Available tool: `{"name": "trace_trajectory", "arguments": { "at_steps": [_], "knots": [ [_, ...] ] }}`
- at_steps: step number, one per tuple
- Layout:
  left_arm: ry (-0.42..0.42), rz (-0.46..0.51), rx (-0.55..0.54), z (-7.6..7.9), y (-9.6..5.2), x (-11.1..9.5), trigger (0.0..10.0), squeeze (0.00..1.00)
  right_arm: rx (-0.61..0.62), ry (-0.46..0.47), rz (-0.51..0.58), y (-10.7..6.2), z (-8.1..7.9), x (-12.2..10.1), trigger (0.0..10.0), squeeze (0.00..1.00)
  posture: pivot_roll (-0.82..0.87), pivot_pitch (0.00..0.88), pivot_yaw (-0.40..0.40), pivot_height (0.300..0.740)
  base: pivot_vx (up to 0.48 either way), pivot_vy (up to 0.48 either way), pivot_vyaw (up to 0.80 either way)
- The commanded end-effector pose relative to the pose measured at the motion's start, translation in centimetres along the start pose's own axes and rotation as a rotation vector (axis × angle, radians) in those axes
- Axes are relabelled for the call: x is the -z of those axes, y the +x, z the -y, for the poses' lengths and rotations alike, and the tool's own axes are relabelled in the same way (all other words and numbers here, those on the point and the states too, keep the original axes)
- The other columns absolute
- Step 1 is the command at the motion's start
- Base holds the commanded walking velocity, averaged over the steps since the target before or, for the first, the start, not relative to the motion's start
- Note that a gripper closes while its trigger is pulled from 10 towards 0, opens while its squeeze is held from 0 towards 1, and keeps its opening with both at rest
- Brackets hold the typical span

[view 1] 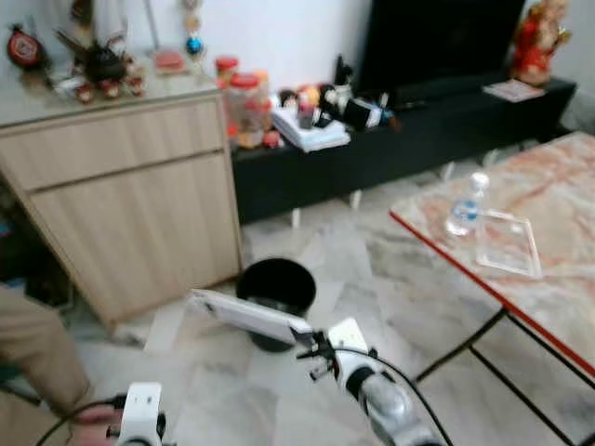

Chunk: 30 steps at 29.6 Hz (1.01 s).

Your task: Picking trash to rubbish bin

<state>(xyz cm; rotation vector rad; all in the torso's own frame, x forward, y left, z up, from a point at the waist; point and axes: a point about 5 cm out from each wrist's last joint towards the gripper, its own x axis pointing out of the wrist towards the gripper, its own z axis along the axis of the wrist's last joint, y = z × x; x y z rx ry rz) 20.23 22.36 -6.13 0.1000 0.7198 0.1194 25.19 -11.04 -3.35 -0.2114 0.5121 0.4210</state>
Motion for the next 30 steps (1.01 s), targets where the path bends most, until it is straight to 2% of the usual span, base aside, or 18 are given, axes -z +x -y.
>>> {"name": "trace_trajectory", "arguments": {
  "at_steps": [1, 3, 11, 16, 20, 23, 30],
  "knots": [
    [0.018, -0.004, -0.022, -0.9, -0.1, 0.0, 10.0, 0.0, 0.007, 0.008, -0.05, 0.1, -0.5, 0.4, 10.0, 0.0, 0.04, 0.0, -0.014, 0.74, 0.33, 0.0, 0.0],
    [0.014, -0.006, -0.026, -1.0, -0.1, 0.1, 10.0, 0.0, 0.024, 0.039, -0.112, -0.2, -0.5, 1.5, 10.0, 0.0, 0.05, 0.0, -0.017, 0.74, 0.326, 0.0, 0.0],
    [-0.003, -0.018, -0.04, -1.1, -0.3, 0.6, 10.0, 0.0, 0.033, 0.067, -0.21, -0.8, -1.1, 3.4, 10.0, 0.0, 0.06, 0.0, -0.028, 0.74, 0.32, 0.0, 0.0],
    [-0.006, -0.021, -0.043, -1.1, -0.4, 0.8, 10.0, 0.0, 0.065, 0.052, -0.239, -1.1, -0.9, 3.9, 10.0, 0.0, 0.06, 0.0, -0.031, 0.74, 0.317, 0.0, 0.0],
    [-0.01, -0.023, -0.045, -1.1, -0.4, 0.9, 10.0, 0.0, 0.063, 0.053, -0.271, -1.5, -1.0, 4.7, 10.0, 0.0, 0.06, 0.0, -0.037, 0.74, 0.316, 0.0, 0.7],
    [-0.016, -0.022, -0.048, -1.0, -0.4, 0.9, 10.0, 0.0, 0.073, 0.058, -0.297, -1.9, -0.8, 5.4, 10.0, 0.0, 0.07, 0.0, -0.041, 0.74, 0.319, 0.0, 0.0],
    [-0.019, -0.025, -0.048, -0.9, -0.5, 1.1, 10.0, 0.0, 0.079, 0.041, -0.307, -2.1, -0.6, 5.7, 10.0, 0.0, 0.06, 0.0, -0.042, 0.74, 0.318, 0.0, 0.09]
  ]
}}
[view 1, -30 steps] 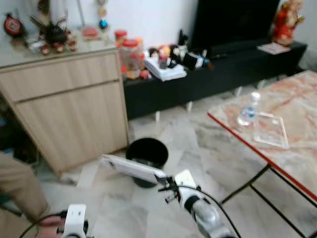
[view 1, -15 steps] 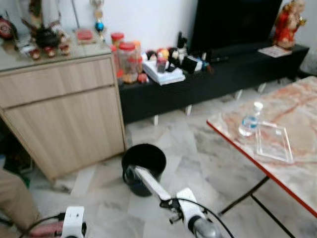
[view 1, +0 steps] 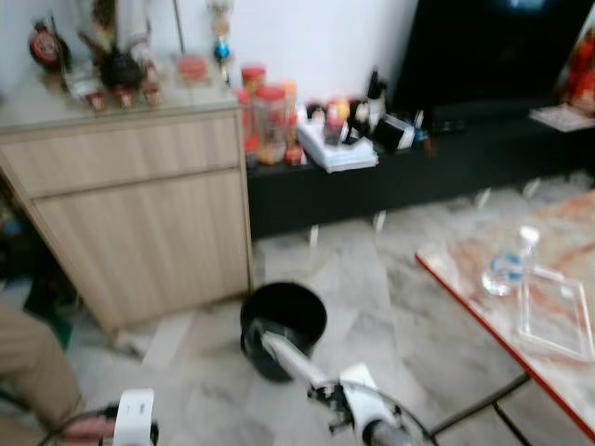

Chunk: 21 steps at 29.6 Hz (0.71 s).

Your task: Picking trash to rubbish bin

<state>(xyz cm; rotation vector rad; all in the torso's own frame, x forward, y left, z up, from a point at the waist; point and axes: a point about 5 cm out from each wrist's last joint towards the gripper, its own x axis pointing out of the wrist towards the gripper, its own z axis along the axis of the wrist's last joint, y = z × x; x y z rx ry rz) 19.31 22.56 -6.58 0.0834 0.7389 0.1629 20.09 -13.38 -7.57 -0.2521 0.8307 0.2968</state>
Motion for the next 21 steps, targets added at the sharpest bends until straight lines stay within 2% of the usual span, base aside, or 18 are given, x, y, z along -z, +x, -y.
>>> {"name": "trace_trajectory", "arguments": {
  "at_steps": [1, 7, 12, 18, 21],
  "knots": [
    [0.01, -0.003, -0.015, -0.73, -0.08, 0.12, 10.0, 0.0, 0.003, -0.01, 0.019, 0.25, -0.14, -0.93, 10.0, 0.0, 0.06, 0.0, -0.042, 0.74, 0.315, 0.0, 0.63],
    [0.01, -0.003, -0.017, -0.75, -0.08, 0.12, 10.0, 0.0, -0.004, -0.007, 0.032, 0.26, -0.14, -1.14, 10.0, 0.0, 0.06, 0.0, -0.042, 0.74, 0.316, 0.0, 0.56],
    [0.011, -0.002, -0.015, -0.75, -0.07, 0.1, 10.0, 0.0, -0.005, -0.02, 0.036, 0.28, -0.13, -1.26, 10.0, 0.0, 0.06, 0.0, -0.04, 0.74, 0.314, 0.0, 0.0],
    [0.015, -0.001, -0.014, -0.8, -0.09, 0.11, 10.0, 0.0, -0.005, -0.021, 0.032, 0.25, -0.14, -1.11, 10.0, 0.0, 0.06, 0.0, -0.039, 0.74, 0.316, 0.0, 0.63],
    [0.017, 0.0, -0.014, -0.87, -0.09, 0.1, 10.0, 0.0, -0.001, -0.005, 0.03, 0.24, -0.17, -1.03, 10.0, 0.0, 0.06, 0.0, -0.036, 0.74, 0.315, 0.0, 0.0]
  ]
}}
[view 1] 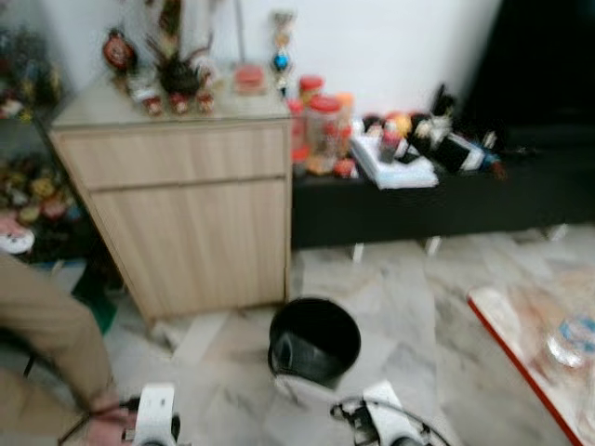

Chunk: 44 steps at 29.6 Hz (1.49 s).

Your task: Picking trash to rubbish bin

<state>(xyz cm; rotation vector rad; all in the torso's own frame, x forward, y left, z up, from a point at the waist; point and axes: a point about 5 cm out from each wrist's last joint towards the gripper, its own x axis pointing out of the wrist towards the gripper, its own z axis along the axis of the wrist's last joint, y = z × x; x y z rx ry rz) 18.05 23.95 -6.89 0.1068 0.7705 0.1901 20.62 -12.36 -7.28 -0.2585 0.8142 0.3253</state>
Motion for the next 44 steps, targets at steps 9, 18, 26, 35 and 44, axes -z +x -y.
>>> {"name": "trace_trajectory", "arguments": {
  "at_steps": [9, 18, 26, 35, 44],
  "knots": [
    [0.008, 0.034, 0.023, 0.63, 0.37, -1.13, 10.0, 0.0, 0.016, 0.013, 0.015, -0.05, 0.55, -0.12, 10.0, 0.0, 0.06, 0.0, -0.035, 0.74, 0.316, 0.0, 0.0],
    [0.008, 0.035, 0.027, 0.76, 0.36, -1.12, 10.0, 0.0, 0.013, 0.009, 0.013, -0.08, 0.57, -0.04, 10.0, 0.0, 0.06, 0.0, -0.04, 0.74, 0.315, 0.0, 0.0],
    [0.007, 0.034, 0.028, 0.84, 0.36, -1.12, 10.0, 0.0, 0.01, 0.007, 0.016, -0.05, 0.6, -0.16, 10.0, 0.0, 0.06, 0.0, -0.044, 0.74, 0.315, 0.0, 0.0],
    [-0.002, 0.037, 0.028, 0.98, 0.42, -1.28, 10.0, 0.0, 0.008, 0.006, 0.027, 0.02, 0.66, -0.52, 10.0, 0.0, 0.06, 0.0, -0.046, 0.74, 0.316, 0.0, 0.0],
    [-0.002, 0.039, 0.032, 0.94, 0.49, -1.45, 10.0, 0.0, -0.006, 0.004, 0.034, 0.13, 0.48, -0.89, 10.0, 0.0, 0.06, 0.0, -0.042, 0.74, 0.307, 0.0, 0.0]
  ]
}}
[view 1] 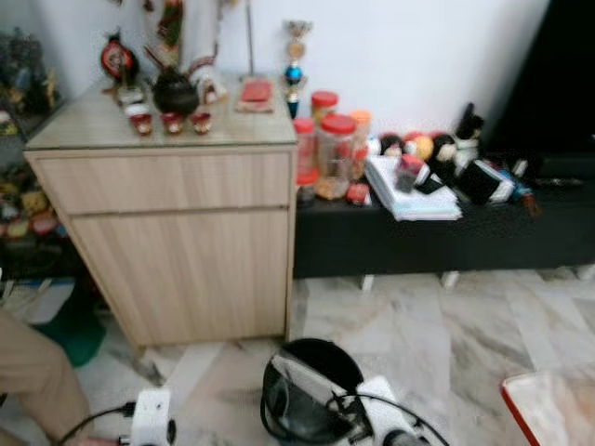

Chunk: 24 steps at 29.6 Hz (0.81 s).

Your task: Picking trash to rubbish bin

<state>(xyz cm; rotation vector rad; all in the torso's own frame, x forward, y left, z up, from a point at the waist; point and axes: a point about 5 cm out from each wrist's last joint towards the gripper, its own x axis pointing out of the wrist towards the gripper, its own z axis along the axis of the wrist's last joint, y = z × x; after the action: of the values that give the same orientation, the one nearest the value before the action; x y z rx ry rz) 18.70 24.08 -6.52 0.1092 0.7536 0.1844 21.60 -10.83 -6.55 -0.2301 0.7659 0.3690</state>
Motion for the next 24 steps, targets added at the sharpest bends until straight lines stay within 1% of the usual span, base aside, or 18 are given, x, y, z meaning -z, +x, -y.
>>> {"name": "trace_trajectory", "arguments": {
  "at_steps": [1, 10, 15, 19, 24],
  "knots": [
    [-0.004, 0.022, 0.029, 1.0, 0.3, -0.7, 10.0, 0.0, 0.034, 0.001, -0.021, -0.3, 1.4, 0.7, 10.0, 0.0, 0.06, 0.0, -0.042, 0.74, 0.281, 0.0, 0.0],
    [-0.007, 0.025, 0.029, 1.1, 0.3, -0.9, 10.0, 0.0, 0.024, 0.0, -0.009, -0.2, 1.2, 0.2, 10.0, 0.0, 0.06, 0.0, -0.044, 0.74, 0.266, 0.0, 0.0],
    [-0.008, 0.033, 0.034, 1.2, 0.3, -1.0, 10.0, 0.0, 0.017, 0.001, -0.009, -0.1, 1.2, 0.1, 10.0, 0.0, 0.06, 0.0, -0.045, 0.74, 0.0, 0.0, 0.0],
    [-0.007, 0.031, 0.043, 1.3, 0.4, -1.0, 10.0, 0.0, 0.023, -0.007, 0.006, 0.0, 1.3, -0.5, 10.0, 0.0, 0.06, 0.0, -0.046, 0.74, 0.0, 0.0, 0.0],
    [-0.018, 0.041, 0.091, 1.8, 0.5, -1.6, 10.0, 0.0, 0.019, -0.011, 0.01, 0.2, 1.3, -1.1, 10.0, 0.0, 0.06, 0.0, -0.05, 0.74, 0.0, 0.0, 0.0]
  ]
}}
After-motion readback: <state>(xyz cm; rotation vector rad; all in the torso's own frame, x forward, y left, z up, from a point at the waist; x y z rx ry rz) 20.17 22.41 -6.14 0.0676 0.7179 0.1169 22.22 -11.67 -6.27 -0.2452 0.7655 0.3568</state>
